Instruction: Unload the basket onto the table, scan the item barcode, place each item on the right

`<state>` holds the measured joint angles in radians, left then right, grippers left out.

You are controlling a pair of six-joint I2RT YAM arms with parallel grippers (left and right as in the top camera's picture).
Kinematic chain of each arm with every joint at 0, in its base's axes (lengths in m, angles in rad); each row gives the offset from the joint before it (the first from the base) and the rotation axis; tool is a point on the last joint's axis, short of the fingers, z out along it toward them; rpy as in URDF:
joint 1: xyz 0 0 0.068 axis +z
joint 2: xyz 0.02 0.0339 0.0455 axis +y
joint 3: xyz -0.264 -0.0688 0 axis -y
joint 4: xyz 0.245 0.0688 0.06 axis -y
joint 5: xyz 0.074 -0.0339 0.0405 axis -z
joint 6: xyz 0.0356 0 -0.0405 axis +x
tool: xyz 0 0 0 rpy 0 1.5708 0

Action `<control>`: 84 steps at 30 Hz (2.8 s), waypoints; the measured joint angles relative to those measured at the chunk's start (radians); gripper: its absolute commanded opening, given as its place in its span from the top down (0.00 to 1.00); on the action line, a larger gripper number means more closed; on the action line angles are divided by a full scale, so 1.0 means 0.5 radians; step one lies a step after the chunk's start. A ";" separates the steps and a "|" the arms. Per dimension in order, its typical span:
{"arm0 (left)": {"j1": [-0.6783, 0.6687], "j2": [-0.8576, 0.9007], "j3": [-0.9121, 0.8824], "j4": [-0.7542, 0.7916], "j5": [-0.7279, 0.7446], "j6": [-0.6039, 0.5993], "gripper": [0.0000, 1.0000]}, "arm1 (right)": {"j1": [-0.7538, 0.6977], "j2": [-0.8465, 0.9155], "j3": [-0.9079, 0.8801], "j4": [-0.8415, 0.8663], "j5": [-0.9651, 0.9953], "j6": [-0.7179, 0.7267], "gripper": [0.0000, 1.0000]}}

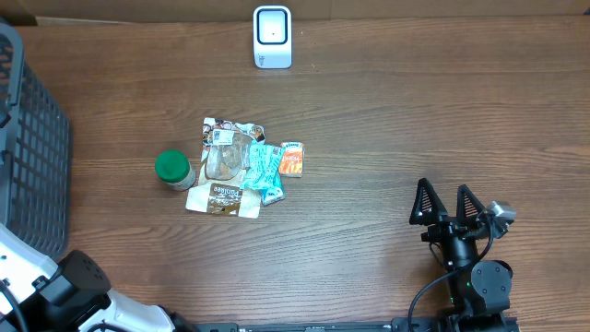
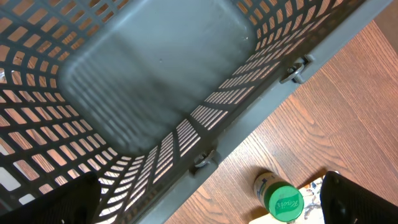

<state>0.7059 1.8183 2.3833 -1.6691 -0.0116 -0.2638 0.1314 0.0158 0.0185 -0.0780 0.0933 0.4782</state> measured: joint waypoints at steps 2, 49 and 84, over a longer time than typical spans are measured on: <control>0.000 0.000 0.000 -0.001 0.000 0.000 0.00 | 0.000 0.000 0.000 -0.001 0.000 0.000 0.00; -0.685 0.000 0.000 0.184 0.504 0.230 0.00 | -0.001 1.358 1.453 -1.031 -0.515 -0.313 0.00; -1.369 0.000 -0.544 0.492 0.197 0.220 0.00 | 0.977 3.754 2.531 -0.872 -0.800 0.738 0.53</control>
<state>0.0212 1.8183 2.1113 -1.4231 0.0868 -0.1539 0.6201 1.8931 1.2839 -0.5140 -0.3065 0.8471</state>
